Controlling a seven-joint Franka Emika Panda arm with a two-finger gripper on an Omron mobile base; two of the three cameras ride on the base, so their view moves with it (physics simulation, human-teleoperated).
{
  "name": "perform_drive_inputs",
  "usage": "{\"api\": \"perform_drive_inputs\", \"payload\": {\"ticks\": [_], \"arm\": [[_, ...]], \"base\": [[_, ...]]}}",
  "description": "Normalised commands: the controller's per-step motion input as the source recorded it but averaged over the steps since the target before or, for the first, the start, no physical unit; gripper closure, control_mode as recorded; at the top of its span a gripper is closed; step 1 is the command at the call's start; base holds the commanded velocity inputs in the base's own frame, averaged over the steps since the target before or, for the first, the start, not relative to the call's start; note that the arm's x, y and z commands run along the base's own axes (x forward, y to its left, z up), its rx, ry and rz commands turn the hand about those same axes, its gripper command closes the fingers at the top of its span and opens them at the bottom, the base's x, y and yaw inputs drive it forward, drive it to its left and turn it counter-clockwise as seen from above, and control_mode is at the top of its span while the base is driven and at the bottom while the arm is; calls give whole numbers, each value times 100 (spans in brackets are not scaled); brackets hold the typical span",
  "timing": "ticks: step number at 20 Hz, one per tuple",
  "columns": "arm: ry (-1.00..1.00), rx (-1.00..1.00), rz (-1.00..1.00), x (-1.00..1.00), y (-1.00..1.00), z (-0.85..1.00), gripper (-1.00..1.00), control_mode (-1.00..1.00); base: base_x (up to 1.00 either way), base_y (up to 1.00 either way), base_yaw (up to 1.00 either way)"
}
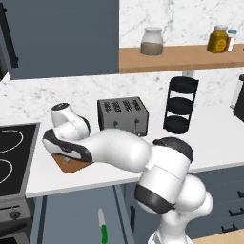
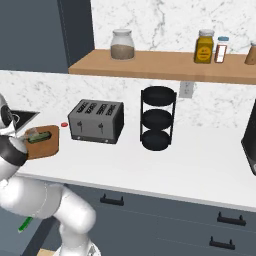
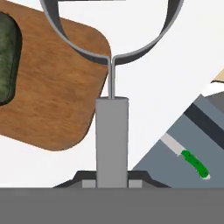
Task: Place the appropriate cutting tool for cutting the cucumber skin on the cutting board.
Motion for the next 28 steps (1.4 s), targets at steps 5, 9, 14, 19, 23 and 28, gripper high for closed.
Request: {"api": "perform_drive_inputs", "payload": {"ticks": [5,9,14,19,23,28], "arm": [[9,0,0,64,7,-39,100,-100],[9,0,0,48,7,-29,100,-100],[3,0,0,31,1,-30,100,-100],[0,0,0,12,0,-33,100,-100],[0,0,0,-1,0,-42,100,-100],[-5,0,0,-14,-1,-45,-100,-100]], "base": [[0,0,0],[0,0,0],[0,0,0],[0,0,0],[0,0,0],[0,0,0]]}}
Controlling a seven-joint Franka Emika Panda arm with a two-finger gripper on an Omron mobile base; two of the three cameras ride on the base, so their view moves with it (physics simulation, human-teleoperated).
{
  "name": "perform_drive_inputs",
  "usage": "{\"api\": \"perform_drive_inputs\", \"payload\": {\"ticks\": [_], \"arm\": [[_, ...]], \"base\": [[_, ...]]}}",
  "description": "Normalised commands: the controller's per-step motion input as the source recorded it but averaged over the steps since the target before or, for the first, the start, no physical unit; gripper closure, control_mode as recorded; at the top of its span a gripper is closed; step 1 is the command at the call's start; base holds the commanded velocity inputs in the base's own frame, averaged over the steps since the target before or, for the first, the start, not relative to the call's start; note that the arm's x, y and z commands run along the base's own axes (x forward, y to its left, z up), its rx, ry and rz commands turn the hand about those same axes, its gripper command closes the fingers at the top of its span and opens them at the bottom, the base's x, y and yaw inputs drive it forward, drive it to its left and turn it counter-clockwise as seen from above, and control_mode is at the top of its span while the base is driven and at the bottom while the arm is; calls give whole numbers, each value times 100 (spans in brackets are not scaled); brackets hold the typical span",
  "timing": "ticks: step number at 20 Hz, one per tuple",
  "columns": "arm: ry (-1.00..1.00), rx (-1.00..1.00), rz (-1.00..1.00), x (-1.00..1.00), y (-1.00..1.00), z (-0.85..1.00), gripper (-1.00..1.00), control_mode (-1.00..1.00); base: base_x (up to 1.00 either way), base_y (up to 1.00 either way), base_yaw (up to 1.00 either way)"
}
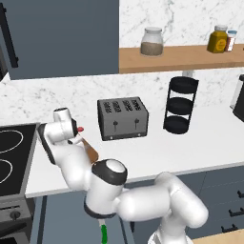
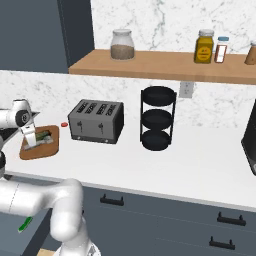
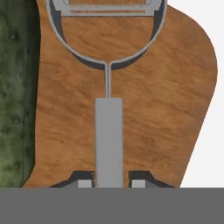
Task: Place the appropriate cutting tool for cutting the cucumber skin on the cutting board.
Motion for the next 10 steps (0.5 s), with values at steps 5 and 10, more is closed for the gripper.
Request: {"api": "perform_drive_inputs", "payload": {"ticks": [5,10], "arm": [[-15,1,0,-28,-12,0,-100,-100],[-28,1,0,-59,-30,24,-100,-100]], "base": [[0,0,0],[0,0,0]]}}
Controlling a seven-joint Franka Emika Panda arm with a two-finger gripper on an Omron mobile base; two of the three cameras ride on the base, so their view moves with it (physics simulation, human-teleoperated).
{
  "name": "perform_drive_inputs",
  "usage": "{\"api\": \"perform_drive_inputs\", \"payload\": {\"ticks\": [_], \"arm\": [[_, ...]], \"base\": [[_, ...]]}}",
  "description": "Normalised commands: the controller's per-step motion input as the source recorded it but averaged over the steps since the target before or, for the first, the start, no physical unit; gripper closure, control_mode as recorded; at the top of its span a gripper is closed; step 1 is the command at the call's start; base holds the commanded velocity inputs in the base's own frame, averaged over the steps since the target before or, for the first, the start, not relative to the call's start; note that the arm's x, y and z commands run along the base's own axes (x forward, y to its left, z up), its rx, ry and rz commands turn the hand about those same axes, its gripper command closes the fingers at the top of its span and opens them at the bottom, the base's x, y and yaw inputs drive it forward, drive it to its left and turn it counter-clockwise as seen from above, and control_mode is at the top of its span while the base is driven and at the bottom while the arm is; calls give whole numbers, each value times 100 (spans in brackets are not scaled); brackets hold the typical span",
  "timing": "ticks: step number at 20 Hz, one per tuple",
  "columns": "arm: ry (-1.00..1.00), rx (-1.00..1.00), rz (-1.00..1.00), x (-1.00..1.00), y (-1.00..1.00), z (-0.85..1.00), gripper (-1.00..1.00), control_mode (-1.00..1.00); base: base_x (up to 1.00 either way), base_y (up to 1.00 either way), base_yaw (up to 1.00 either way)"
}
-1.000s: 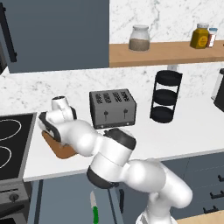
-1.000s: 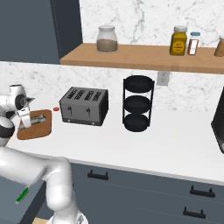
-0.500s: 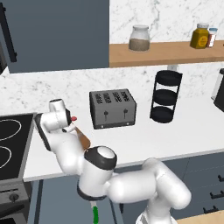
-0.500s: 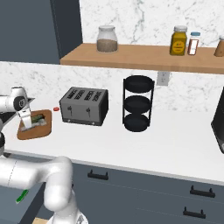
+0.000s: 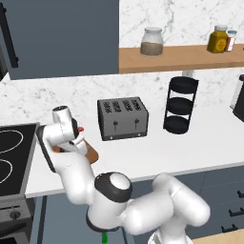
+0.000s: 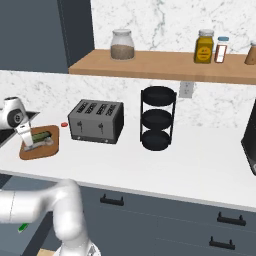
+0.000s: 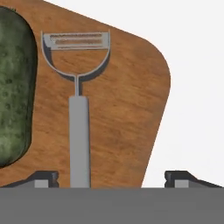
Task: Place the appropriate cutting tool for cutting the cucumber skin on the cutting board.
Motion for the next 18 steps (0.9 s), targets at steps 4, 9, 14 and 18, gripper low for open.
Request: {"api": "perform_drive_inputs", "payload": {"ticks": [4,9,14,18], "arm": [[-23,0,0,-46,-44,42,-100,-100],[-12,1,-2,-31,-70,59,-100,-100],[-2,6,-3,-24,-97,56,-100,-100],[0,16,-7,-33,-100,32,-100,-100]], "base": [[0,0,0],[0,0,0],[0,0,0],[0,0,0]]}}
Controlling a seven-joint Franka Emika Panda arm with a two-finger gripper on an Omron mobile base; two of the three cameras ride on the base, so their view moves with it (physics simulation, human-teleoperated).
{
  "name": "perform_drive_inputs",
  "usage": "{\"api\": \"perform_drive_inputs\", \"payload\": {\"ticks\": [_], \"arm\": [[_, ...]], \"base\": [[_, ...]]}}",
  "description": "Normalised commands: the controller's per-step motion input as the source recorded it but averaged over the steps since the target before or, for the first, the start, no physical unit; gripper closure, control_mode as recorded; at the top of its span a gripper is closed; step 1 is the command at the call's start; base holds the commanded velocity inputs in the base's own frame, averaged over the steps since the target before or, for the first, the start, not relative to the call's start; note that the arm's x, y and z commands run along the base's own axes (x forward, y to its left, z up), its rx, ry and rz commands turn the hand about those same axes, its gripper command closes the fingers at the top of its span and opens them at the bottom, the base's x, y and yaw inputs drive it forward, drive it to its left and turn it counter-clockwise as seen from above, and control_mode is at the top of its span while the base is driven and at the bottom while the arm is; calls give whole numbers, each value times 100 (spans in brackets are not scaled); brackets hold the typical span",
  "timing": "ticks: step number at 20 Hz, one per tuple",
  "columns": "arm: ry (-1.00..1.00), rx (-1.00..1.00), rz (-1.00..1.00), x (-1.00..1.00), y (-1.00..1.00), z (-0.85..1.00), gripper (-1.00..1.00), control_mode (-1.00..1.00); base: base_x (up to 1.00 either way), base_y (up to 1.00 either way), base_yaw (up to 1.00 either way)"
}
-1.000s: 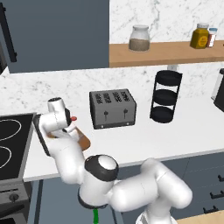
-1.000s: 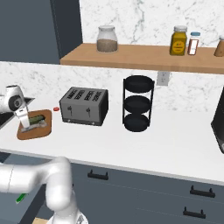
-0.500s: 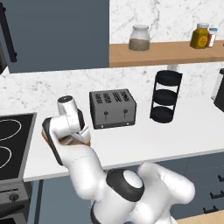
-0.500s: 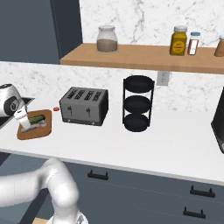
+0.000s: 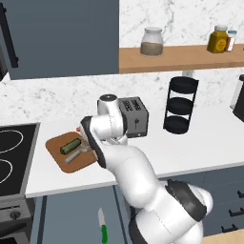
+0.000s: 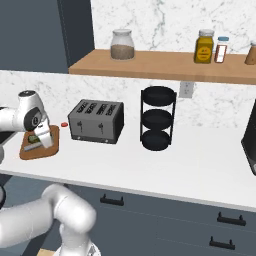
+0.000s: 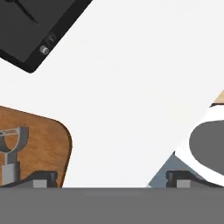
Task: Place the appropriate cutting tool for cutting the cucumber skin on the cutting board.
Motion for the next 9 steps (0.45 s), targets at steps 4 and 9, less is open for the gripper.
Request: {"api": "perform_drive_inputs", "payload": {"ticks": [4,9], "arm": [[0,23,-9,-51,-100,8,-100,-100],[-1,28,-11,-72,-100,0,-100,-100]], "base": [[0,0,0],[0,0,0]]}}
